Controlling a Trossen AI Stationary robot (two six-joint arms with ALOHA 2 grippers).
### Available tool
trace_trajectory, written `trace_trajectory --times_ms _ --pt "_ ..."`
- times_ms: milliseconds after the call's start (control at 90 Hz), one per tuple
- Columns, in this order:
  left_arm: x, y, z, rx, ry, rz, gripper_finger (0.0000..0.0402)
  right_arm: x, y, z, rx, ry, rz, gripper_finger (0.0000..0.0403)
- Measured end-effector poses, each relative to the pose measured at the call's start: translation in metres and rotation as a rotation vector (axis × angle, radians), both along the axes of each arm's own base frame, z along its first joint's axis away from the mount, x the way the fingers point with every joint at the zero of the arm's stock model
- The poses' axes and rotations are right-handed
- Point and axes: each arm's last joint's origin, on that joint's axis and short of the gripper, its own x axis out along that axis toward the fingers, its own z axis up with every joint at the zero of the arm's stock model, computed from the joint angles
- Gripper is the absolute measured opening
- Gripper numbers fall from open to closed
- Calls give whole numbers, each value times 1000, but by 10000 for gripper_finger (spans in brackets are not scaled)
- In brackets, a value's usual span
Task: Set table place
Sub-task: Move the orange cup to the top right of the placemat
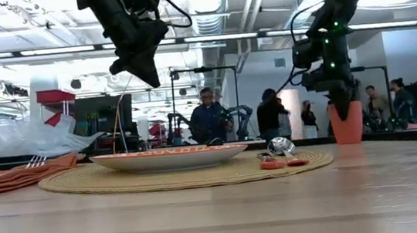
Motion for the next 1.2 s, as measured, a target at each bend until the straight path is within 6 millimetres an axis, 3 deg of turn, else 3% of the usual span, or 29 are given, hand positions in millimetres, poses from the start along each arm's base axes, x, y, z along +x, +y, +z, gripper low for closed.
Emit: trace_trajectory --times_ms 156,400,711,978,1200 --pt "-5 -3 -3 -31 64 4 0 16 19 9 -25 -12 49 2" --pt "-10 -12 -18 -61 171 -42 0 55 75 29 -10 -155 225 1" --pt "-17 -34 -53 -111 274 -76 0 99 128 13 47 -196 426 0" --pt "-14 -41 -54 -111 260 -88 0 118 142 -8 87 -162 480 0" --pt "-14 -41 -54 -110 258 -86 0 122 142 -1 93 -182 478 0"
